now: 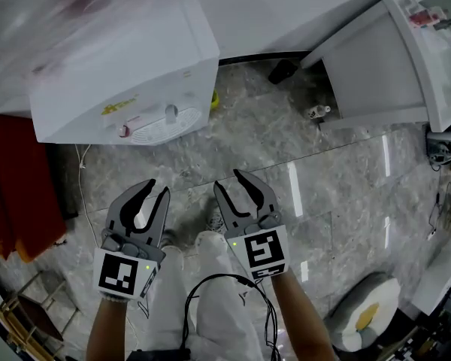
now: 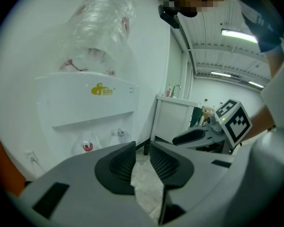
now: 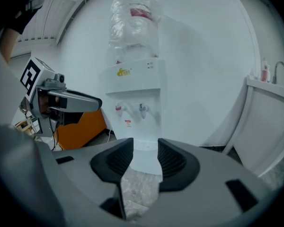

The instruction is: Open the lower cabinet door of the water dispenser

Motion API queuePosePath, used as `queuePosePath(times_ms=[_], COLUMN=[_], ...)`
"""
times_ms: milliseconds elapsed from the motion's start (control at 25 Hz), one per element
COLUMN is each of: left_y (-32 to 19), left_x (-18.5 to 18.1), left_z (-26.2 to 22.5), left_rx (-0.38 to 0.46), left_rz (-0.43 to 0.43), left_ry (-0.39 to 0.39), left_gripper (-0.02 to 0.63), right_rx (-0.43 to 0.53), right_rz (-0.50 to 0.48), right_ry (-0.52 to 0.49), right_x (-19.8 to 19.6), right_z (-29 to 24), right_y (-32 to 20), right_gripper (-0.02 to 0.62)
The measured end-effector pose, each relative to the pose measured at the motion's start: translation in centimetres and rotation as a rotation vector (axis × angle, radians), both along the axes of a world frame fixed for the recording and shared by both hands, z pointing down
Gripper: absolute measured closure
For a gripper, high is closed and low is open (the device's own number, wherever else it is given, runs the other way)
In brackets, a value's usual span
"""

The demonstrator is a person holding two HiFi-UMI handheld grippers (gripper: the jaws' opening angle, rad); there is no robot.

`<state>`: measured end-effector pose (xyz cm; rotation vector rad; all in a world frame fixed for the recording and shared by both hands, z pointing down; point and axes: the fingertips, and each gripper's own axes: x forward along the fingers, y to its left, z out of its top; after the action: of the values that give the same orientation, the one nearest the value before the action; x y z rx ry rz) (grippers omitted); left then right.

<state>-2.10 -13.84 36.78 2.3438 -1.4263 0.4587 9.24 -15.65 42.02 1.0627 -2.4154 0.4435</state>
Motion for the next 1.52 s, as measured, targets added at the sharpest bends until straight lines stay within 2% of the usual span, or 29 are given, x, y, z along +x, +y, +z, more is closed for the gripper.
queuePosePath(times_ms=[320,640,1520], left_y=[-0.4,-0.6,-3.2], left_x=[0.6,1.5,2.0], left_z=[4.5,8.4,16.9], left_rx=[-0.041,-0.08,-0.15], left_rz=[-0.034,-0.065,-0.115], left_ry=[-0.004,-0.004,-0.029], left_gripper=[0.51,0.497,0.457], right_rx=[-0.035,-0.051,-0.078], right_rz=[-0.003,-0.058,-0.162], right_ry=[0.003,0.023,0.068], right_x=[1.1,1.4,-0.6], right_z=[5.5,10.5,22.6], right_y=[-1.8,-3.4,-10.5], right_gripper=[0.445,0.436,0.385])
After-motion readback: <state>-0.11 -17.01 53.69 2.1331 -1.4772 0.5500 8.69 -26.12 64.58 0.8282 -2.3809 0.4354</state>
